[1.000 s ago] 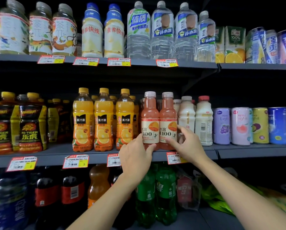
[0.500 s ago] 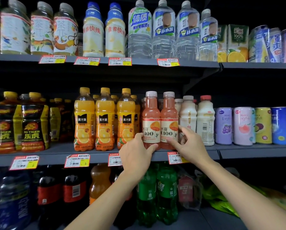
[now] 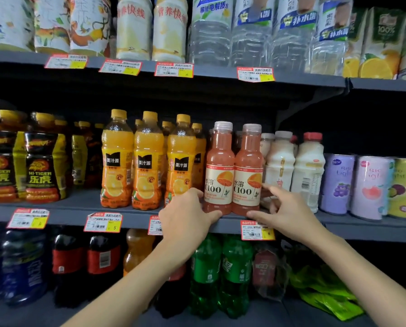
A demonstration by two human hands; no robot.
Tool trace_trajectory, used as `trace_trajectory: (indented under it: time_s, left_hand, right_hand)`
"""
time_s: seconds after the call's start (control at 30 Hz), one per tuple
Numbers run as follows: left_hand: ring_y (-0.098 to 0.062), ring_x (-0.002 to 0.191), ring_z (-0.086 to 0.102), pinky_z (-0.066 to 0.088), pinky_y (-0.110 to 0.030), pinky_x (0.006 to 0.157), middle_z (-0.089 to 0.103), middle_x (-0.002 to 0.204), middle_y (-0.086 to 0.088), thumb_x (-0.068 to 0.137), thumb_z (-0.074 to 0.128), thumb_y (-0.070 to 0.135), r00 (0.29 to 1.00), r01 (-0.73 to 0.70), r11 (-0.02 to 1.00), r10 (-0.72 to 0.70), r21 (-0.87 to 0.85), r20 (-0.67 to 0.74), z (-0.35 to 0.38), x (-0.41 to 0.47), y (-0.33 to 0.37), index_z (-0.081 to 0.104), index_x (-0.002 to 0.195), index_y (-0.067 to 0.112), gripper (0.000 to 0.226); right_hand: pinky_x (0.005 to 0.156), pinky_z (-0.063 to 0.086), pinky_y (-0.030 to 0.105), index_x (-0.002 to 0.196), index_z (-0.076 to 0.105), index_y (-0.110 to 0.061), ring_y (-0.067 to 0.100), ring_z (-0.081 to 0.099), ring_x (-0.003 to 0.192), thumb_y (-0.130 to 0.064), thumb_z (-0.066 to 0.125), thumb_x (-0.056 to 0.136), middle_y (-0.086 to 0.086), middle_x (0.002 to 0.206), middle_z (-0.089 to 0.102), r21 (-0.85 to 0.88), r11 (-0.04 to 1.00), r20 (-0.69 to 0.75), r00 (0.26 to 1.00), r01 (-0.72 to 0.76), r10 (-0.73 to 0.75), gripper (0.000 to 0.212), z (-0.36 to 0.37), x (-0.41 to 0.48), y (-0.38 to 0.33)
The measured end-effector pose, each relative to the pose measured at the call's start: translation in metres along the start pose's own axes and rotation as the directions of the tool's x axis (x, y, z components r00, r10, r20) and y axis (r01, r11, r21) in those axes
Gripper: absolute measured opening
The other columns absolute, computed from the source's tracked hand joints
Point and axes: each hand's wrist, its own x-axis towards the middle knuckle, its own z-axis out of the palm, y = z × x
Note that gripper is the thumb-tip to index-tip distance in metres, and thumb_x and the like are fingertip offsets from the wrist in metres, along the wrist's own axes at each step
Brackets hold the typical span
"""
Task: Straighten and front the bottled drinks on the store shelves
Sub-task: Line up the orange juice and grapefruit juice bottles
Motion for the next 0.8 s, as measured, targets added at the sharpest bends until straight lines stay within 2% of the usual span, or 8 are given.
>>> trace_trajectory:
  time_s: [0.1, 0.2, 0.3, 0.43, 0.5, 0.57, 0.7, 0.8]
  left_hand:
    - [-0.008, 0.096, 0.067, 0.050, -0.027, 0.069, 0.074, 0.102, 0.014, 0.075, 0.075, 0.066, 0.999, 0.009, 1.000, -0.010, 0.021, 0.051, -0.008, 0.003, 0.000, 0.067, 0.117, 0.032, 0.054]
    - [-0.010, 0.092, 0.067, 0.049, -0.028, 0.067, 0.074, 0.097, 0.013, 0.075, 0.074, 0.067, 0.999, -0.031, 0.998, 0.029, 0.049, 0.037, -0.009, 0.003, 0.001, 0.069, 0.112, 0.032, 0.051]
    - [-0.015, 0.089, 0.068, 0.053, -0.033, 0.070, 0.073, 0.094, 0.009, 0.076, 0.071, 0.069, 0.996, -0.079, 0.993, 0.075, 0.082, 0.046, -0.008, 0.004, -0.002, 0.068, 0.107, 0.029, 0.051]
    - [-0.020, 0.088, 0.066, 0.044, -0.030, 0.064, 0.071, 0.094, 0.003, 0.075, 0.073, 0.067, 0.985, -0.168, 0.980, 0.160, 0.110, 0.071, -0.006, 0.010, -0.005, 0.068, 0.105, 0.021, 0.055]
    - [-0.022, 0.089, 0.066, 0.043, -0.031, 0.064, 0.070, 0.096, -0.001, 0.076, 0.074, 0.065, 0.976, -0.214, 0.969, 0.205, 0.123, 0.079, -0.009, 0.012, -0.004, 0.066, 0.103, 0.018, 0.055]
    - [-0.023, 0.087, 0.066, 0.042, -0.031, 0.063, 0.068, 0.094, -0.002, 0.078, 0.072, 0.064, 0.957, -0.284, 0.945, 0.269, 0.163, 0.109, -0.013, 0.012, -0.002, 0.056, 0.096, 0.016, 0.053]
    - [-0.024, 0.086, 0.068, 0.034, -0.032, 0.058, 0.068, 0.092, -0.001, 0.083, 0.066, 0.066, 0.895, -0.445, 0.853, 0.422, 0.273, 0.143, -0.019, 0.019, 0.001, 0.040, 0.091, 0.019, 0.054]
    - [-0.023, 0.082, 0.067, 0.031, -0.031, 0.060, 0.067, 0.088, 0.002, 0.082, 0.066, 0.067, 0.852, -0.523, 0.795, 0.504, 0.308, 0.145, -0.021, 0.025, 0.003, 0.039, 0.087, 0.021, 0.053]
  right_hand:
    - [0.059, 0.041, 0.008, 0.141, 0.056, -0.022, -0.006, 0.051, 0.056, -0.052, 0.084, 0.070, -0.038, 0.057, 0.052, 0.008, 0.999, 0.000, 0.999, -0.032, 0.032, 0.082, -0.003, -0.002, -0.003]
    - [0.049, 0.035, 0.013, 0.137, 0.062, -0.023, 0.002, 0.041, 0.048, -0.061, 0.079, 0.062, -0.030, 0.052, 0.052, 0.063, 0.996, -0.007, 0.998, -0.063, 0.063, 0.086, -0.004, -0.004, -0.005]
    - [0.047, 0.033, 0.009, 0.131, 0.066, -0.023, -0.001, 0.042, 0.047, -0.059, 0.079, 0.060, -0.037, 0.052, 0.052, 0.079, 0.995, -0.030, 0.997, -0.064, 0.067, 0.081, -0.001, -0.004, -0.003]
    - [0.049, 0.033, 0.005, 0.122, 0.072, -0.024, -0.003, 0.044, 0.047, -0.054, 0.084, 0.060, -0.029, 0.056, 0.059, 0.117, 0.990, -0.068, 0.994, -0.078, 0.086, 0.069, 0.003, -0.007, 0.002]
    - [0.052, 0.034, 0.011, 0.115, 0.073, -0.032, -0.002, 0.043, 0.050, -0.056, 0.085, 0.059, -0.021, 0.055, 0.059, 0.131, 0.984, -0.060, 0.990, -0.117, 0.126, 0.062, 0.003, -0.005, 0.002]
    - [0.055, 0.033, 0.019, 0.103, 0.071, -0.041, 0.005, 0.044, 0.054, -0.059, 0.085, 0.058, -0.017, 0.052, 0.056, 0.128, 0.977, -0.039, 0.984, -0.169, 0.176, 0.051, 0.001, -0.005, 0.000]
    - [0.051, 0.032, 0.007, 0.097, 0.070, -0.045, -0.005, 0.046, 0.050, -0.054, 0.087, 0.060, -0.030, 0.059, 0.060, 0.113, 0.972, 0.024, 0.979, -0.204, 0.202, 0.042, -0.004, -0.002, -0.010]
    - [0.049, 0.032, 0.009, 0.098, 0.071, -0.044, -0.001, 0.041, 0.050, -0.057, 0.087, 0.059, -0.032, 0.065, 0.063, 0.110, 0.969, 0.048, 0.975, -0.220, 0.216, 0.044, -0.006, -0.001, -0.013]
